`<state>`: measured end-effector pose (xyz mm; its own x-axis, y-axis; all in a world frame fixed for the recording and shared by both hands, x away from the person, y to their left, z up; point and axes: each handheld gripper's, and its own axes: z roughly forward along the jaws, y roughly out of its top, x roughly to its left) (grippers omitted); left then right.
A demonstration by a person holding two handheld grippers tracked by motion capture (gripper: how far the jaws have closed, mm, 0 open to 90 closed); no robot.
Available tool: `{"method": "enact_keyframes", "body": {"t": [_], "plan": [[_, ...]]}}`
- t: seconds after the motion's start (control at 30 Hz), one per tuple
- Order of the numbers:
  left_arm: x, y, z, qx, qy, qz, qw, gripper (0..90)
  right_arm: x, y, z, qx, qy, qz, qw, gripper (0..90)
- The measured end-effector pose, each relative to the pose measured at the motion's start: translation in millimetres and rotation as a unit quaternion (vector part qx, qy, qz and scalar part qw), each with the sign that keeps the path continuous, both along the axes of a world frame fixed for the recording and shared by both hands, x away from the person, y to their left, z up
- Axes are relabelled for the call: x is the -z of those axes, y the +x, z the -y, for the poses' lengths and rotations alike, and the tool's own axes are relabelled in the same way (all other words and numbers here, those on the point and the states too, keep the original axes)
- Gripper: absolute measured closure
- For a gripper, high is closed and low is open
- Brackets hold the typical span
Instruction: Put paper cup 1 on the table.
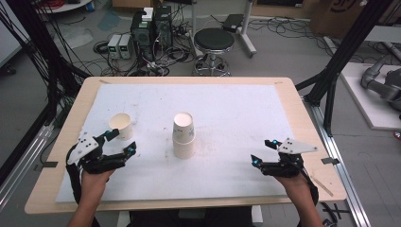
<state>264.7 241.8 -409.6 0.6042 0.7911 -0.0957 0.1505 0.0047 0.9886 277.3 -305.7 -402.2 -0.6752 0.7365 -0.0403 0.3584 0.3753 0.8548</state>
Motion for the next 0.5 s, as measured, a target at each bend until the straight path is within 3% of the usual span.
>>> {"method": "enact_keyframes", "body": {"t": [0.1, 0.33, 0.5], "plan": [[2.8, -4.0, 4.5, 0.005, -0.005, -0.004, 1.0, 17.2, 1.2, -2.9, 1.8, 0.009, -0.005, -0.001, 0.9999, 22.2], [2.3, -6.0, 6.9, 0.011, 0.001, 0.0, 0.9999, 17.2, -1.8, -3.9, 6.8, 0.012, 0.011, 0.008, 0.9998, 22.2], [2.0, -5.8, 6.5, 0.009, 0.007, 0.002, 0.9999, 17.2, -0.2, -4.2, 6.7, 0.013, 0.013, 0.003, 0.9998, 22.2]]}}
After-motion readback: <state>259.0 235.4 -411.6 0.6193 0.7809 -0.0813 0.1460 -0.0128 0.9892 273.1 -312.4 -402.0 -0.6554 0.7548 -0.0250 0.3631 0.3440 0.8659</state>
